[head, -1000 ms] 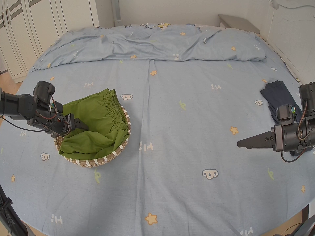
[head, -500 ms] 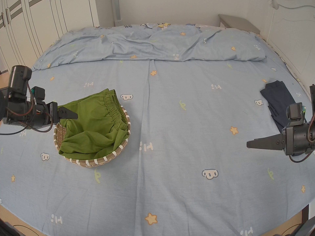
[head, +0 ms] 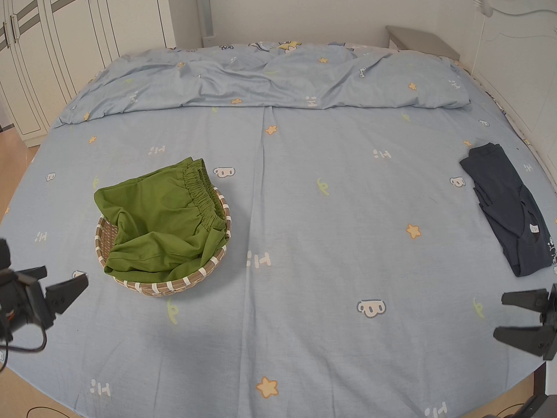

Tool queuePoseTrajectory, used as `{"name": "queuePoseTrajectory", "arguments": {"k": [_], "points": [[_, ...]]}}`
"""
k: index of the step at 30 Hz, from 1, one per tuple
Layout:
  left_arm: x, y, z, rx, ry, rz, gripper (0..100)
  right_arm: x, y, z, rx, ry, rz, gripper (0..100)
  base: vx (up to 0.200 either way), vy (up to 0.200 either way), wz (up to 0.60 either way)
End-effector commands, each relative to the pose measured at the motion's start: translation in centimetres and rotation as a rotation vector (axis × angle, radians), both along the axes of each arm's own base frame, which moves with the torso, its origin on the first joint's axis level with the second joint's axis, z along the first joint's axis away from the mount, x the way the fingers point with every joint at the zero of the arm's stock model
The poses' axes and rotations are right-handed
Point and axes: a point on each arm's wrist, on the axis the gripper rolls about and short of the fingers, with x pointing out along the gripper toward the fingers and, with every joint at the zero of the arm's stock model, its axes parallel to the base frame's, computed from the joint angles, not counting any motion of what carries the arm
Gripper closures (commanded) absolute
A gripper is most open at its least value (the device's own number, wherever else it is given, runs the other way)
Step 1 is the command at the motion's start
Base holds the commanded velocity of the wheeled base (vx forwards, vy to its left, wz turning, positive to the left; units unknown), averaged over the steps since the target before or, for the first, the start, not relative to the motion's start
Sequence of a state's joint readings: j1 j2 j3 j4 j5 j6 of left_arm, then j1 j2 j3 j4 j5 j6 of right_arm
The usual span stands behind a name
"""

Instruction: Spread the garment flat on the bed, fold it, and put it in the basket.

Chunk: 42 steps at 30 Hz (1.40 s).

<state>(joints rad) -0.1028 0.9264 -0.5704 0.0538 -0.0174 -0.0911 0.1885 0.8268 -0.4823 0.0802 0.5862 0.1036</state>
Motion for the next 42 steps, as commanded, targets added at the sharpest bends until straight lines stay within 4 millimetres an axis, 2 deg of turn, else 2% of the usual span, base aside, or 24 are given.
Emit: {"name": "queuePoseTrajectory", "arguments": {"k": [1, 5, 9, 12, 17, 22, 23, 24, 25, 26, 29, 31, 35, 40, 42], "points": [[-10.7, 1.4, -6.9, -0.002, -0.354, 0.097, 0, -8.2, -1.6, -5.4, 0.122, -0.179, -0.089, 0, 0.0, 0.0, 0.0], [-12.4, 1.6, -10.2, -0.011, -0.43, 0.12, 0, -9.3, -1.7, -5.7, 0.143, -0.228, -0.093, 0, 0.0, 0.0, 0.0], [-11.9, 1.6, -12.4, -0.042, -0.399, 0.184, 0, -10.4, -1.9, -6.5, 0.149, -0.26, -0.094, 0, 0.0, 0.0, 0.0], [-11.9, 1.7, -12.4, -0.076, -0.395, 0.21, 0, -11.0, -2.0, -7.5, 0.139, -0.252, -0.112, 0, 0.0, 0.0, 0.0], [-12.0, 1.5, -12.5, -0.062, -0.409, 0.286, 0, -10.7, -2.0, -8.4, 0.108, -0.225, -0.215, 0, 0.0, 0.0, 0.0], [-12.5, 1.4, -12.6, -0.064, -0.463, 0.261, 0, -10.4, -2.1, -9.2, 0.072, -0.212, -0.25, 0, 0.0, 0.0, 0.0], [-12.6, 1.4, -12.6, -0.046, -0.469, 0.247, 0, -10.1, -2.2, -10.1, 0.0, -0.218, -0.316, 0, 0.0, 0.0, 0.0], [-12.6, 1.4, -12.6, -0.046, -0.469, 0.247, 0, -10.1, -2.2, -10.1, 0.0, -0.218, -0.316, 0, 0.0, 0.0, 0.0], [-12.6, 1.4, -13.0, -0.003, -0.443, 0.228, 0, -10.0, -2.4, -10.1, -0.065, -0.246, -0.442, 0, 0.0, 0.0, 0.0], [-12.6, 1.3, -13.0, 0.012, -0.431, 0.216, 0, -10.0, -2.5, -10.1, -0.08, -0.248, -0.476, 0, 0.0, 0.0, 0.0], [-12.6, 1.3, -12.9, 0.019, -0.428, 0.185, 0, -9.9, -2.5, -10.2, -0.108, -0.266, -0.48, 0, 0.0, 0.0, 0.0], [-12.6, 1.2, -13.2, 0.061, -0.41, 0.126, 0, -10.1, -2.3, -10.4, -0.139, -0.307, -0.547, 0, 0.0, 0.0, 0.0], [-12.6, 1.1, -13.3, 0.089, -0.413, 0.113, 0, -10.5, -2.3, -10.7, -0.173, -0.396, -0.586, 0, 0.0, 0.0, 0.0], [-12.6, 1.1, -13.3, 0.121, -0.414, 0.092, 0, -10.4, -2.4, -10.7, -0.21, -0.408, -0.638, 0, 0.0, 0.0, 0.0], [-12.6, 1.1, -13.3, 0.117, -0.411, 0.085, 0, -10.0, -2.7, -11.1, -0.22, -0.431, -0.739, 0, 0.0, 0.0, 0.0]]}}
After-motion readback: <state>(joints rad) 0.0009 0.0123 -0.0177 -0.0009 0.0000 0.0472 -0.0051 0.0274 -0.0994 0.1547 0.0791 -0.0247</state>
